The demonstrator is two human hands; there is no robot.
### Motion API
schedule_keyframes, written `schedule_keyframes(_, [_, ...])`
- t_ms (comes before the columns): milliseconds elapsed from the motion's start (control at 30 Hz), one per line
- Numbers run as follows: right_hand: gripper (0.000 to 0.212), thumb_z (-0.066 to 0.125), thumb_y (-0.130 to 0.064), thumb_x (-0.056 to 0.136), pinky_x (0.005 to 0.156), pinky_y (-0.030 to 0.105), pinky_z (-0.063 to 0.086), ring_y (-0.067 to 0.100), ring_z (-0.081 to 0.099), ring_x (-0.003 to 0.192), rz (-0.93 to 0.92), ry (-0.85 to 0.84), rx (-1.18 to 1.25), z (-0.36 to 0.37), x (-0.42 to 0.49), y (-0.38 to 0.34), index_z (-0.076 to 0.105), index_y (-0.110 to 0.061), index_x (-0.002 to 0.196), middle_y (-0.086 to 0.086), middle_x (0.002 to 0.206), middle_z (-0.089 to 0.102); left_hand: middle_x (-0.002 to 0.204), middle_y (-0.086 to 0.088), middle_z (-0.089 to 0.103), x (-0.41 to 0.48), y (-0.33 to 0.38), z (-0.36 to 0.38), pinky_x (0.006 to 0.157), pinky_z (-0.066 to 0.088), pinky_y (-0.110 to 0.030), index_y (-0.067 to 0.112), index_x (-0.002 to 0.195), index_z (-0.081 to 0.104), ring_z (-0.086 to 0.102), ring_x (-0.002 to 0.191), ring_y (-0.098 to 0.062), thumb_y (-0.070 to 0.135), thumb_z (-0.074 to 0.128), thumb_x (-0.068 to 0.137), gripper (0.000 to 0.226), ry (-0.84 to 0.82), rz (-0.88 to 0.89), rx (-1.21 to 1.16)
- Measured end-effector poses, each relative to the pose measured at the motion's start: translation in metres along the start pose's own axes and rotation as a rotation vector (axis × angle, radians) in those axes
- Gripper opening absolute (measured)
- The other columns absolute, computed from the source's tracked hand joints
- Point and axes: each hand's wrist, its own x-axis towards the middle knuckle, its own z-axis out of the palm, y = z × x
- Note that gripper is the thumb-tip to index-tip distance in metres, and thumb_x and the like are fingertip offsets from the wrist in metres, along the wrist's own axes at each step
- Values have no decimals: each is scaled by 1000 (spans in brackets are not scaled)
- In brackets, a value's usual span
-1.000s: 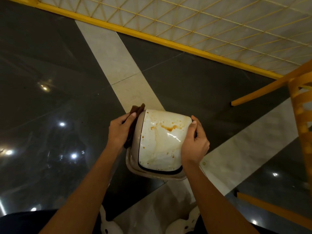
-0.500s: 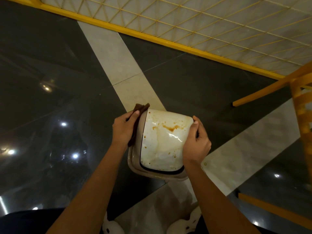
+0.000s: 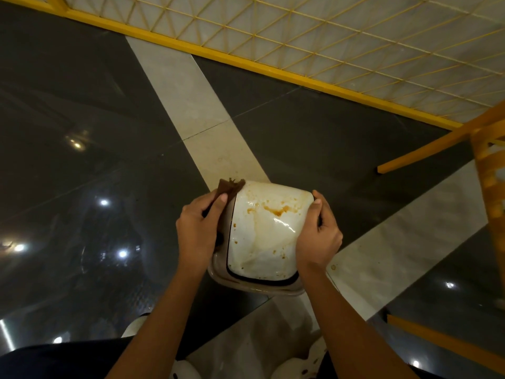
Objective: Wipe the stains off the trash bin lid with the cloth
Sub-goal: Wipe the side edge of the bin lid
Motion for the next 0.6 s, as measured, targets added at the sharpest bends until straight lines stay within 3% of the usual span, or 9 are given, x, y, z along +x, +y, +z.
schedule_keyframes(100, [31,41,-35,96,81,26,52,11,61,100,-22,13,-13,1,0,-1,62,-28,119,-7,116,65,95,8,69,-2,-5,-3,85,49,-27,30,113,63,62,95,-11,32,59,87,26,19,-84,-32])
schedule_keyframes(200, [31,42,-34,97,82,26,52,13,61,101,-13,5,-10,0,0,-1,61,-27,119,-6,116,65,83,13,65,14,0,4,76,48,-22,24,113,65,62,87,-8,30,58,89,26,19,-117,0])
schedule_keyframes(300, [31,42,-32,97,78,12,45,9,59,102,-6,4,-8,-1,1,-1,61,-26,120,-6,116,64,91,19,61,-1,3,8,85,47,-25,35,112,61,59,93,-4,32,57,89,24,64,-33,1])
schedule_keyframes(367, [31,42,-33,97,80,18,48,10,60,102,-8,4,-9,-1,0,-1,61,-26,120,-6,117,64,97,19,61,-18,-2,6,91,46,-31,40,108,58,57,102,-12,33,58,88,22,117,-10,8])
schedule_keyframes(467, [31,41,-33,97,84,30,53,12,61,102,-16,11,-14,1,0,-3,61,-26,120,-6,116,64,104,8,66,-12,-10,8,91,48,-33,36,111,59,59,99,-10,33,57,88,23,128,-102,-34])
schedule_keyframes(600, [31,41,-33,97,84,29,53,12,62,100,-19,17,-18,0,0,-1,61,-27,119,-6,115,65,96,10,66,4,-3,14,92,50,-38,25,113,65,61,95,-9,32,57,89,26,125,-122,-52])
